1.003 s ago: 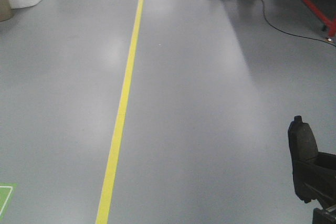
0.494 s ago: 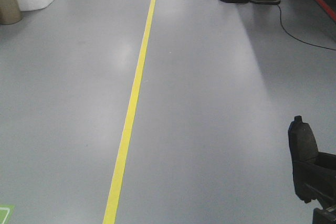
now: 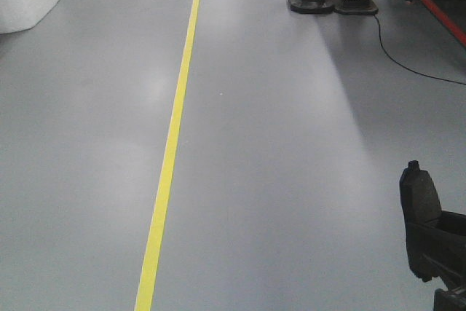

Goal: Move and align brake pads A on conveyor
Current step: 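Drive along the yellow floor line holding both pads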

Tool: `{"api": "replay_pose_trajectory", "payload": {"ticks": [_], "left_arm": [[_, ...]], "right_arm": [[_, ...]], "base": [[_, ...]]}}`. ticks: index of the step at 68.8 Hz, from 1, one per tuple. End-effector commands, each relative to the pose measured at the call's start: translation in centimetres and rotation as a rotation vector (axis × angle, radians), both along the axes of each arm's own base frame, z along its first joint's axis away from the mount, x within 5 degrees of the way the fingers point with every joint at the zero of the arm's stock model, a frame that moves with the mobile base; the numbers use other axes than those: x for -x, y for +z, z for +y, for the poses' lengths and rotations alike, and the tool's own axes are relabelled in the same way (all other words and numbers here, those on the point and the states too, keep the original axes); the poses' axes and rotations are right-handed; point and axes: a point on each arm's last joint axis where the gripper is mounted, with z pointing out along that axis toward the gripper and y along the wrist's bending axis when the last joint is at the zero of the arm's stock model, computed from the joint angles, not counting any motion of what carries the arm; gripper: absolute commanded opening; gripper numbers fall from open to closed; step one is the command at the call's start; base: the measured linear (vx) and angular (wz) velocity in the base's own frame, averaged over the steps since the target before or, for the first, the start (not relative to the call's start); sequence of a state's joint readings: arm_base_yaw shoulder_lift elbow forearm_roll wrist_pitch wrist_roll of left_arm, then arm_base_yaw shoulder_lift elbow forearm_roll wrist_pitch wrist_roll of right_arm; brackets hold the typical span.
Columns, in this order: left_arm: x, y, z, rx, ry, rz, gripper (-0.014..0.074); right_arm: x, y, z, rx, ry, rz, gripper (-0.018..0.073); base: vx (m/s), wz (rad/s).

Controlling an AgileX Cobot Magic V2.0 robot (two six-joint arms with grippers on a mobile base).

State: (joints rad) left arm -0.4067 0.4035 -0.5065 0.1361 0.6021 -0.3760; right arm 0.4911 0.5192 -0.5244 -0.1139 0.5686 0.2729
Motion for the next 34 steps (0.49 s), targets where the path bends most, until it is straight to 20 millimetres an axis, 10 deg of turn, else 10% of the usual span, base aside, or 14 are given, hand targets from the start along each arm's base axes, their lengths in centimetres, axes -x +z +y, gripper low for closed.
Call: {"api": "replay_pose_trajectory", "payload": {"ticks": [1, 34], "left_arm": [[-0.17, 1.73, -0.19, 0.041, -0.015, -0.111, 0.0146], [-0.17, 1.73, -0.19, 0.041, -0.015, -0.111, 0.0146]], "right_arm": [[-0.28, 1.74, 0.15, -0.038, 0.009, -0.112, -0.001], [-0.28, 1.74, 0.15, -0.038, 0.009, -0.112, -0.001]], "base": [[0.55, -0.08], [0.61, -0.02]]}}
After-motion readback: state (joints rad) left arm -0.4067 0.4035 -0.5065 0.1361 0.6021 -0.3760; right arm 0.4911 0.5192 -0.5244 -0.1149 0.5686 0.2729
